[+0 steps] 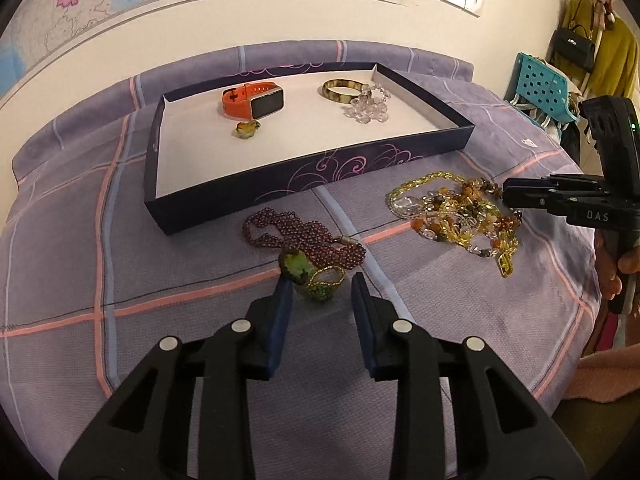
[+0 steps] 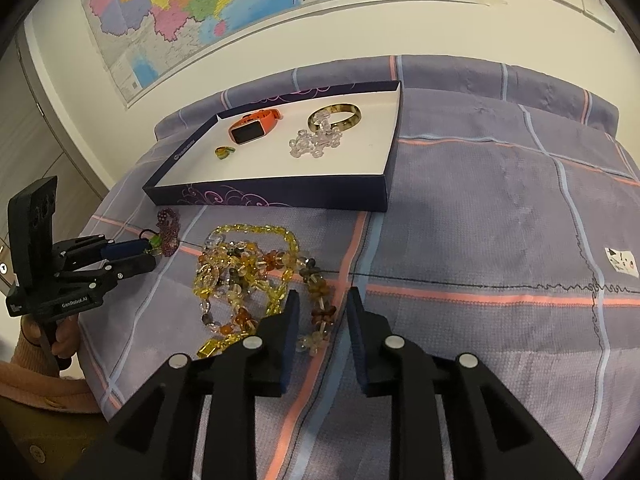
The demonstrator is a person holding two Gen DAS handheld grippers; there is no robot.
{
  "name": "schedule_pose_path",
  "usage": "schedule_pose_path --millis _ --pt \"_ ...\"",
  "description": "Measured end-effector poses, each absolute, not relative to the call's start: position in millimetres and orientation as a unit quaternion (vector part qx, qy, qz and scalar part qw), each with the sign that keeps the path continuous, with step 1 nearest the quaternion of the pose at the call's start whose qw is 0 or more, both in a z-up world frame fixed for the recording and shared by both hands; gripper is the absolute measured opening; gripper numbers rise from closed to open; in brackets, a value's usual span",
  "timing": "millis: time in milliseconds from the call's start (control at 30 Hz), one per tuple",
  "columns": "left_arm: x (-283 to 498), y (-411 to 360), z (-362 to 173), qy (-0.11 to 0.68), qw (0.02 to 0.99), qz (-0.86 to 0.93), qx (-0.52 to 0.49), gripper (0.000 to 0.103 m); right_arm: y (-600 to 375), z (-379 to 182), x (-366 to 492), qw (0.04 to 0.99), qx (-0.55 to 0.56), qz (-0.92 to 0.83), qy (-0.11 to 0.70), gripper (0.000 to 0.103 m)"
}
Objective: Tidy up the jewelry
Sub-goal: 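Grasp the small gold ring with left tool while right tool grasps an amber beaded bracelet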
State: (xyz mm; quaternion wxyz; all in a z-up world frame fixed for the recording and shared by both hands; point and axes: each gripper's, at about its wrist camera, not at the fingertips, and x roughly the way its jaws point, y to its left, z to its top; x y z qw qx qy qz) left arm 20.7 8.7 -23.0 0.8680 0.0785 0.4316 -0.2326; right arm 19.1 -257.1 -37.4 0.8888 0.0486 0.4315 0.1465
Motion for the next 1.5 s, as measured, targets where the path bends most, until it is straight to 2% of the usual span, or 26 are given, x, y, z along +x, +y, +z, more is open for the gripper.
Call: schedule_pose_path --millis 67,167,533,633,700,1267,1333,1500 --pt "20 7 -23 0.432 0.867 -0.235 0.078 0.028 -258 -37 20 0.889 0.049 0.145 0.431 0.024" --pt "17 4 -23 0.431 0.867 -0.239 0.079 0.019 -257 -37 21 0.889 0.045 0.146 0.431 0.029" --pt "16 9 -21 0.434 0.865 -0.243 0.061 0.013 -239 -37 32 0.892 -0.005 0.136 0.43 0.029" --pt "14 9 -21 0.433 0.866 -0.244 0.059 0.013 -235 -38 34 0.894 -0.028 0.123 0.429 0.014" --pt "14 10 -20 0.433 0.866 -0.245 0.056 0.013 -235 -37 34 0.893 -0.028 0.126 0.431 0.009" --pt "11 19 9 0.399 0.879 -0.259 0.031 0.013 -218 23 15 0.918 -0.041 0.168 0.357 0.008" --pt "13 20 15 0.392 0.882 -0.261 0.028 0.013 -215 31 15 0.92 -0.047 0.172 0.348 0.0" --pt "18 17 25 0.378 0.887 -0.264 0.03 0.013 -210 46 19 0.925 -0.06 0.175 0.333 0.0"
